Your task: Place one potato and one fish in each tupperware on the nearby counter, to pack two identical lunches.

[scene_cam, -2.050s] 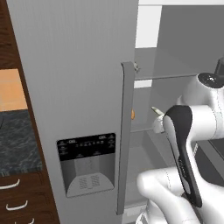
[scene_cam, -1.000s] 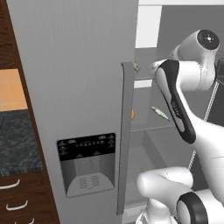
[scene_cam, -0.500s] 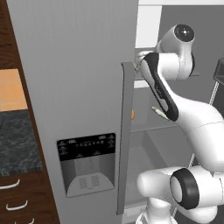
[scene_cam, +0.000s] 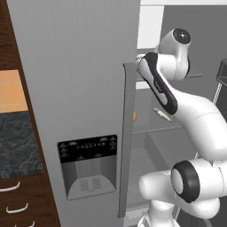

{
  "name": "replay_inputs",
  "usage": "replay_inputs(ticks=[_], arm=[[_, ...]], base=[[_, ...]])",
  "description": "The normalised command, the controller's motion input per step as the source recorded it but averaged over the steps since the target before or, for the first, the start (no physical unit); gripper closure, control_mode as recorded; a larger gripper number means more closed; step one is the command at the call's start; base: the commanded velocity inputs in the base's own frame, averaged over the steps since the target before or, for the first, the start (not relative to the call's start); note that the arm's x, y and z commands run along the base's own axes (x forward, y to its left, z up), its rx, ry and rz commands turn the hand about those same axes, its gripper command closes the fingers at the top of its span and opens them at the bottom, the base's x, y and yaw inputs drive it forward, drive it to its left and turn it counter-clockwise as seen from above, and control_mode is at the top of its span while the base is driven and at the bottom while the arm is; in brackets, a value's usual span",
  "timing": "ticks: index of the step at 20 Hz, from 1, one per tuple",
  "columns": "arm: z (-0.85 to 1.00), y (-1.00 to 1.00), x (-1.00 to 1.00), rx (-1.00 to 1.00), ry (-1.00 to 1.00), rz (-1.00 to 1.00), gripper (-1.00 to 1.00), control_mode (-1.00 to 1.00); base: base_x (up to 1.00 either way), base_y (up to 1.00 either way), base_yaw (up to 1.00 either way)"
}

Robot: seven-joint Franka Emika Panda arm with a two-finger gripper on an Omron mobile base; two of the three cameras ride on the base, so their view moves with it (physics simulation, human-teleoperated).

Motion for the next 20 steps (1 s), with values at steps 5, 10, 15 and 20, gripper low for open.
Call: replay_inputs(ticks=[5,10,15,20], arm=[[-0.24,0.10,0.32,0.00,0.05,0.17,-1.00,-1.00],[0.00,0.28,0.43,0.00,0.03,0.09,-1.00,-1.00],[-0.01,0.13,0.53,-0.02,0.00,0.00,-1.00,-1.00],[0.00,-0.21,0.17,0.00,0.00,-0.01,-1.00,-1.00]], base=[[0.00,0.00,0.00],[0.00,0.00,0.00],[0.00,0.00,0.00],[0.00,0.00,0.00]])
